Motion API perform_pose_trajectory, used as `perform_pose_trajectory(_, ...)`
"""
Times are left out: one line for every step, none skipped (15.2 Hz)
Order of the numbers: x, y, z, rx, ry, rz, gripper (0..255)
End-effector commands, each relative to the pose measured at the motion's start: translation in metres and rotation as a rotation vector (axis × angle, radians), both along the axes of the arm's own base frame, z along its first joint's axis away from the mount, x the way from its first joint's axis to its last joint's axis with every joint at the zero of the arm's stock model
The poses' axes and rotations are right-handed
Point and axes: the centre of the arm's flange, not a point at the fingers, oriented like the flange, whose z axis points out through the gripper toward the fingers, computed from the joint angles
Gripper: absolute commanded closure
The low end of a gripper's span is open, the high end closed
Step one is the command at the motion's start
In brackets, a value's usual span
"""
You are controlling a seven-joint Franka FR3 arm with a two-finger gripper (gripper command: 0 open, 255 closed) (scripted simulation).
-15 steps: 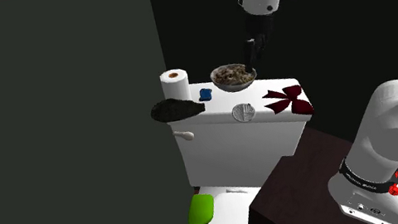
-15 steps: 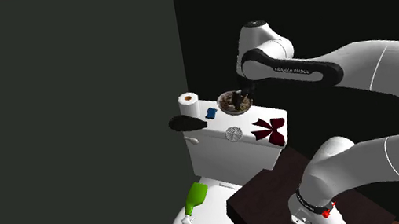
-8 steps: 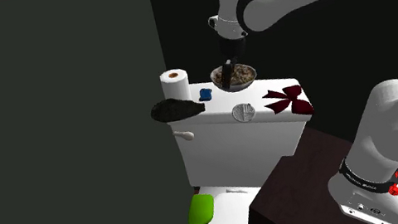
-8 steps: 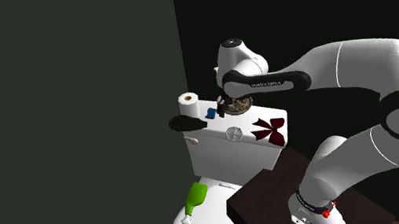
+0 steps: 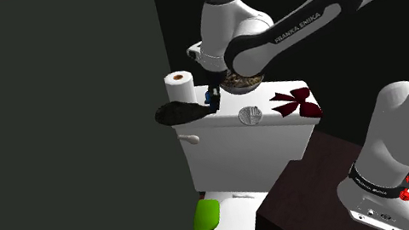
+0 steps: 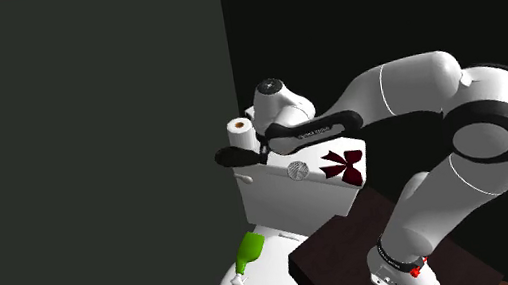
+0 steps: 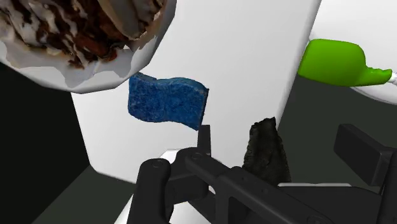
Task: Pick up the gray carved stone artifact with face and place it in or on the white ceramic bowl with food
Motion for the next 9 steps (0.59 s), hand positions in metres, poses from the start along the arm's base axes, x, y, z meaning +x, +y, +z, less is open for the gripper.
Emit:
perform_pose_trajectory(0.007,0.015,-0.01,-0.017,-0.018,0.066,0)
perform_pose_trajectory(0.009,0.015,-0.015,-0.017,-0.018,0.066,0)
perform_pose_trajectory(0.01,0.015,-0.021,-0.017,-0.018,0.066,0)
perform_pose_trajectory(0.012,0.014,-0.026,-0.017,-0.018,0.066,0)
perform_pose_trajectory(0.013,0.014,-0.031,-0.017,-0.018,0.066,0)
perform_pose_trajectory(0.015,0.014,-0.036,-0.017,-0.018,0.066,0)
perform_pose_trajectory(0.016,0.013,-0.041,-0.017,-0.018,0.066,0)
perform_pose_trajectory(0.018,0.013,-0.046,-0.017,-0.018,0.066,0)
perform_pose_trajectory(0.019,0.013,-0.049,-0.017,-0.018,0.066,0)
